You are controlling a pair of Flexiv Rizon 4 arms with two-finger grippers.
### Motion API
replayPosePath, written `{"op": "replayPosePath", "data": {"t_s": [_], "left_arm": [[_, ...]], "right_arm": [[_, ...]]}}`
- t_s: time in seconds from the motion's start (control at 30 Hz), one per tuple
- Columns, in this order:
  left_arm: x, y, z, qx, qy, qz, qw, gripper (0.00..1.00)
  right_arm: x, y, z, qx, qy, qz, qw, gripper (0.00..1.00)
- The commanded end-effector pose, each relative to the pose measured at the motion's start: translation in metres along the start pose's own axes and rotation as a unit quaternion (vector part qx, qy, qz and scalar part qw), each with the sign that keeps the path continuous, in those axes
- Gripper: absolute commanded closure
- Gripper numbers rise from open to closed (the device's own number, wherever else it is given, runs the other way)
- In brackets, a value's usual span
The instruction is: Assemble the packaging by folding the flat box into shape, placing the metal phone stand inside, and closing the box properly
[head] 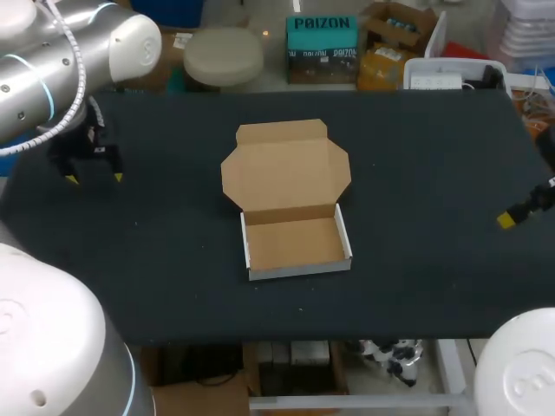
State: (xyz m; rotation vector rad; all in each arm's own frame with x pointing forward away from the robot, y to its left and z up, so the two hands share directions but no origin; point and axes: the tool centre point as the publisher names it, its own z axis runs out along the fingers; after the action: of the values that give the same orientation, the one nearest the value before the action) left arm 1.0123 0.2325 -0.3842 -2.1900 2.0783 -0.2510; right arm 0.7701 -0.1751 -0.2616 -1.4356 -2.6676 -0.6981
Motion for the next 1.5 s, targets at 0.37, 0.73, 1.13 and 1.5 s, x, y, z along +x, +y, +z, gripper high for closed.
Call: {"op": "replayPosePath", "data": {"t_s": [0.37, 0.73, 1.13, 1.5], "left_arm": [[-0.009, -0.008, -0.003, 0.045, 0.022, 0.014, 0.999, 0.0], [-0.005, -0.014, -0.008, 0.153, 0.023, 0.011, 0.988, 0.0], [0.002, -0.023, -0.018, 0.232, 0.049, 0.016, 0.971, 0.0], [0.007, -0.018, -0.027, 0.283, 0.078, 0.031, 0.955, 0.0]], "right_arm": [[0.0, 0.001, -0.001, 0.002, 0.001, 0.0, 1.0, 0.0], [0.0, 0.001, -0.001, 0.002, 0.001, 0.0, 1.0, 0.0], [0.0, 0.001, -0.001, 0.002, 0.001, 0.0, 1.0, 0.0], [0.0, 0.001, -0.001, 0.002, 0.001, 0.0, 1.0, 0.0]]}}
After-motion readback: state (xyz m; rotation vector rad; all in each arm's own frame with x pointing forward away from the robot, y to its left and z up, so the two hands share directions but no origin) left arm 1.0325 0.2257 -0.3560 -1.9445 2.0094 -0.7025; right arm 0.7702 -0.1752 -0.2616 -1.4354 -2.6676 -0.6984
